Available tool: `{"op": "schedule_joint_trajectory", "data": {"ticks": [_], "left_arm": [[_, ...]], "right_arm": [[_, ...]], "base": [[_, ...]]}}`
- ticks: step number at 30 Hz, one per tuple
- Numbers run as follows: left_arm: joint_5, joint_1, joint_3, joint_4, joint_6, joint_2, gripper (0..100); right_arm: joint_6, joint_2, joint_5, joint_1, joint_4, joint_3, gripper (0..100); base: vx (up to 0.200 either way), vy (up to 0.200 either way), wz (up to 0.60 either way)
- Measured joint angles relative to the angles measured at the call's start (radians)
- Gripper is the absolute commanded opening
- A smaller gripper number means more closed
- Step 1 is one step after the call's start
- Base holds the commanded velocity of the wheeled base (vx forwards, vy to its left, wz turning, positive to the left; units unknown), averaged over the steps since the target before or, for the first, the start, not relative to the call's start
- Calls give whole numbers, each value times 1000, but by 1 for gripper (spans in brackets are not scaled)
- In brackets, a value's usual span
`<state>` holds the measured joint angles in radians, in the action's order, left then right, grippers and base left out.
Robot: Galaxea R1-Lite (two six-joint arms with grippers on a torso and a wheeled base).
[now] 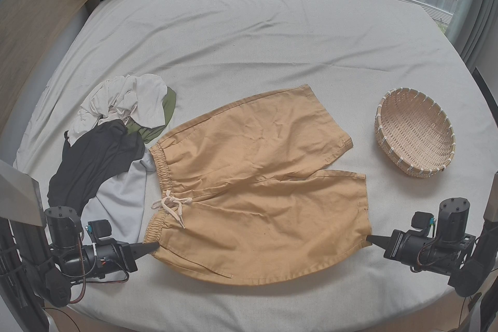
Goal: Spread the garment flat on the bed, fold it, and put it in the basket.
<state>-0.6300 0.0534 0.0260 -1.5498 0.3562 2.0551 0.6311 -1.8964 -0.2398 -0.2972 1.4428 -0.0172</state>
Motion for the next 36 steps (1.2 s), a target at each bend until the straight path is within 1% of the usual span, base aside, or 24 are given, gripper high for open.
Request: {"op": "schedule_joint_trajectory", "data": {"ticks": [5,6,9,14,19,24,31,36], "left_arm": [[-5,-13,27,0,81,-70,0],[-5,-15,35,1,118,-90,0],[-5,-17,58,1,171,-125,0],[-1,-19,90,1,193,-160,0],[12,-19,115,1,200,-174,0],[44,-15,143,1,213,-175,0],[99,-7,198,1,303,-180,0],[110,-4,220,1,323,-185,0]], "right_arm": [[10,48,-4,11,53,-10,0],[13,58,-4,14,58,-21,0],[16,73,-5,23,62,-61,0],[21,83,-4,29,47,-147,0],[31,88,-4,36,-34,-263,0],[48,89,-3,45,-102,-387,0],[56,89,-4,54,-244,-583,0],[57,88,-4,56,-300,-693,0]], "base": [[0,0,0],[0,0,0],[0,0,0],[0,0,0],[0,0,0],[0,0,0],[0,0,0],[0,0,0]]}}
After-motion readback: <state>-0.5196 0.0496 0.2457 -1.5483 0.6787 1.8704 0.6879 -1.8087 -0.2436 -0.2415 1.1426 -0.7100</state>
